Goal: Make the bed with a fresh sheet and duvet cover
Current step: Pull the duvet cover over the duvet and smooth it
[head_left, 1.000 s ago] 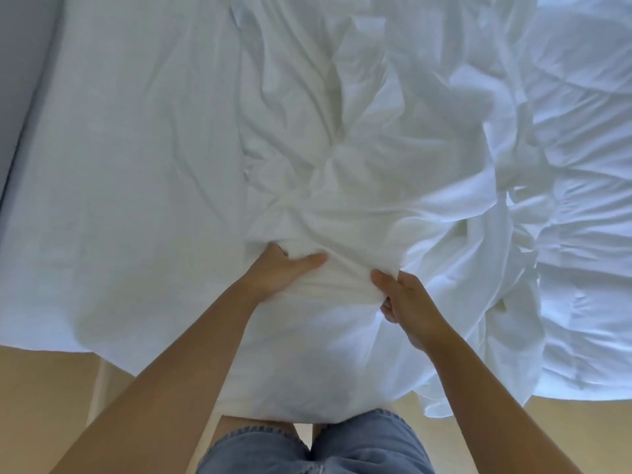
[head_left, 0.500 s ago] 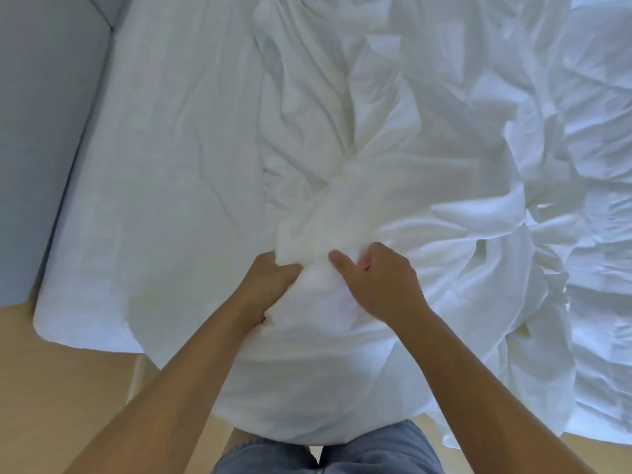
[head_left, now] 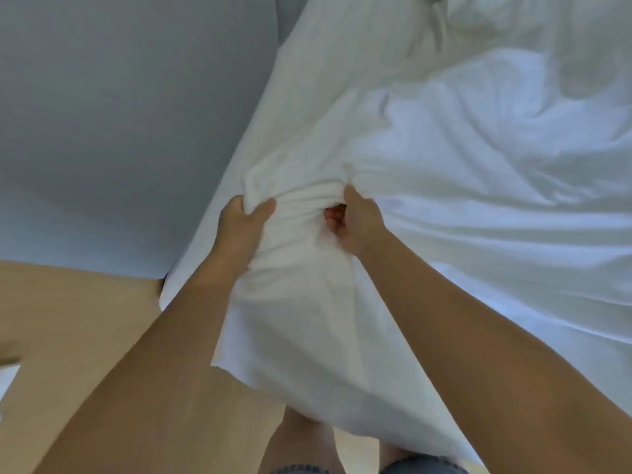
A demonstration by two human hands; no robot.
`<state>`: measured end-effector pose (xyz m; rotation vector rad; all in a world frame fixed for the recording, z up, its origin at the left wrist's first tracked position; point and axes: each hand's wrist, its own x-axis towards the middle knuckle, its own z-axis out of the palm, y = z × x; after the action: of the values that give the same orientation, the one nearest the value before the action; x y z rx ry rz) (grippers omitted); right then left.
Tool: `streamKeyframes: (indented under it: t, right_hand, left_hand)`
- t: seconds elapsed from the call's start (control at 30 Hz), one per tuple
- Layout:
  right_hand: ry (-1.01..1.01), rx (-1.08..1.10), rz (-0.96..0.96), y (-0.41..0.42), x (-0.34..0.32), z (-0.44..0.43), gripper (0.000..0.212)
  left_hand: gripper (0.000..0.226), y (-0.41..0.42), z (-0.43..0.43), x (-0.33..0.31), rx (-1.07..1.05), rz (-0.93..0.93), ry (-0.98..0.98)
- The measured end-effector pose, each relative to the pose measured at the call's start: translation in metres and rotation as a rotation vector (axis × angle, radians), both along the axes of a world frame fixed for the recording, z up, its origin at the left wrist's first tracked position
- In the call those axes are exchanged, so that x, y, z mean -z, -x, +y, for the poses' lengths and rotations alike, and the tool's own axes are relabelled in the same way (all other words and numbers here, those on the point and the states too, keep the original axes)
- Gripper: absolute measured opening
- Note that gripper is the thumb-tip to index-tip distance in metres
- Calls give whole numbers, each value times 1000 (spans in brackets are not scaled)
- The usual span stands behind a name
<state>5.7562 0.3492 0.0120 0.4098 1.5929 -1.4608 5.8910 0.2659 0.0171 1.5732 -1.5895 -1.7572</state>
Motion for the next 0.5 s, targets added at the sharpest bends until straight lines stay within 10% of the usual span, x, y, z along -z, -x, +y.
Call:
streamKeyframes:
  t: [0.17, 0.3, 0.5]
  right_hand:
    - [-233, -422, 40, -19, 58, 14, 34]
    - [-374, -661, 35, -58, 78, 23, 53]
    - [-510, -834, 81, -93, 102, 10, 60]
  left_hand:
    - [53, -53, 8, 93, 261, -195, -361]
    - [91, -102, 35, 152, 694, -613, -43]
    - [41, -80, 53, 148, 403, -359, -272]
